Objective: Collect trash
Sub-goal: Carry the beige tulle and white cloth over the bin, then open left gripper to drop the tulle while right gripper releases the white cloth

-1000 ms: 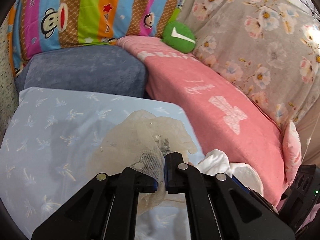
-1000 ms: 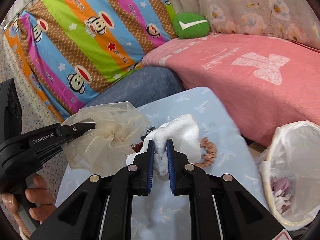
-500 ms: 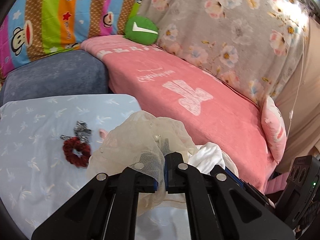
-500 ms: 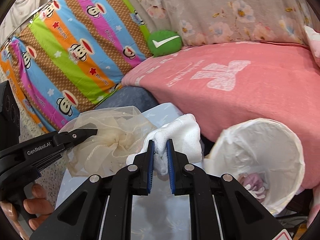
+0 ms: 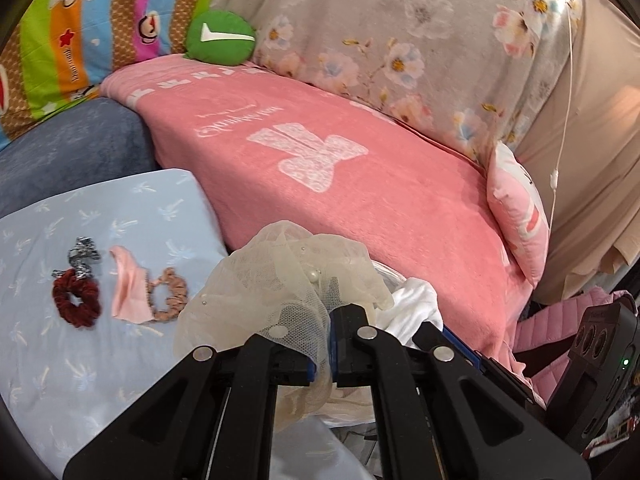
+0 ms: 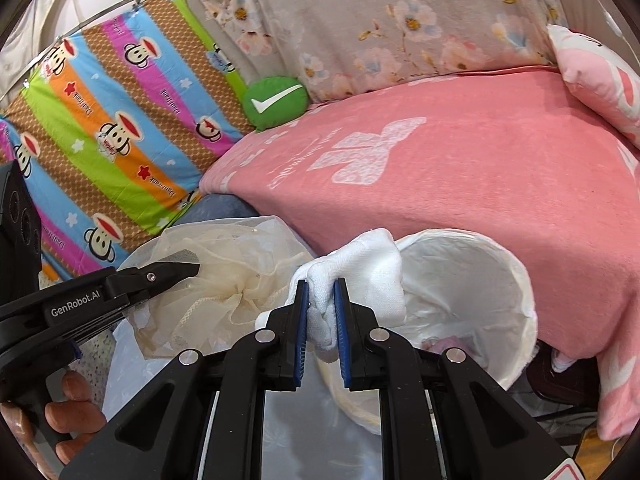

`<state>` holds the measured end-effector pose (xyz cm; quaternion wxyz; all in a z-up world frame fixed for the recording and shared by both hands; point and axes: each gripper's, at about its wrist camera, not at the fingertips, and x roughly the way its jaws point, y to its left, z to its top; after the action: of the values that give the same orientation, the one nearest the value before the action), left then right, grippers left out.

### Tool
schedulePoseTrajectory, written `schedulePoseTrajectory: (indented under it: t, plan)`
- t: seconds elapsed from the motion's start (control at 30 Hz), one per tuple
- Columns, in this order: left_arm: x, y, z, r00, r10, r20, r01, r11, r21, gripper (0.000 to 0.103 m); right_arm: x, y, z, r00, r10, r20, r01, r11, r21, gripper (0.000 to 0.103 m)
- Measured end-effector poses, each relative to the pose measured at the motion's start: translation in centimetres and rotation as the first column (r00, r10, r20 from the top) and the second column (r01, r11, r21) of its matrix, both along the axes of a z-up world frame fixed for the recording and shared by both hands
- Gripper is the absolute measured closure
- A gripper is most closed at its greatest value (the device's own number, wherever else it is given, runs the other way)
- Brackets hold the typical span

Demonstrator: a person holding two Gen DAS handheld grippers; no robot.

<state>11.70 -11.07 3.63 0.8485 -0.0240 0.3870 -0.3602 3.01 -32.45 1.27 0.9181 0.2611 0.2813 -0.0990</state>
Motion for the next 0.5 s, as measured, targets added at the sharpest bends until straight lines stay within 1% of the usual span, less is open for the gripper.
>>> schedulePoseTrajectory:
  t: [0.2, 0.23, 0.3, 0.33, 0.37, 0.4, 0.47, 0.5]
  plan:
    - [-0.5, -2.1, -0.6, 0.999, -0.031, -0.01, 0.031, 0.999, 0.012, 0.097, -0.6, -1.5, -0.5, 1.0, -0.028, -0.008, 0.028, 1.0, 0.004, 0.09]
    - [-0.5, -2.3, -0.6, 0.999, -0.036, -0.015, 0.036, 0.999, 0.013, 0.094, -0.7, -1.5, -0.5, 1.0, -0.03, -0.009, 0.03, 1.0, 0.003, 0.09]
    - [-0.5, -2.6, -0.7, 0.999, -0.037, -0.02, 0.037, 0.999, 0.012, 0.075, -0.7, -1.6, -0.5, 0.999, -0.036, -0.011, 0.036, 0.999, -0.003, 0.089]
    - [-0.5, -2.6, -0.7, 0.999, -0.03, -0.015, 0.03, 1.0, 0.008, 0.053, -0.6, -1.7, -0.6, 0.999, -0.038, -0.012, 0.038, 0.999, -0.006, 0.088]
    - [-0.7, -2.5, -0.6, 1.0, -0.017, 0.003, 0.017, 1.0, -0.003, 0.039, -0.6, -1.7, -0.6, 0.999, -0.04, -0.012, 0.04, 0.999, -0.007, 0.086]
    - [-0.8, -2.5, -0.4, 1.0, -0.011, 0.017, 0.011, 1.0, -0.009, 0.037, -0.6, -1.8, -0.6, 0.999, -0.043, -0.011, 0.043, 0.999, -0.008, 0.086]
    - [-1.0, -2.7, -0.1, 0.999, -0.021, 0.04, 0.021, 1.0, -0.007, 0.037, -0.6, -1.9, -0.6, 0.999, -0.052, -0.009, 0.052, 0.999, -0.01, 0.085]
    - [-1.0, -2.9, -0.1, 0.999, -0.023, 0.044, 0.023, 1.0, -0.002, 0.037, -0.6, -2.0, -0.6, 0.998, -0.055, -0.008, 0.055, 0.998, -0.01, 0.082]
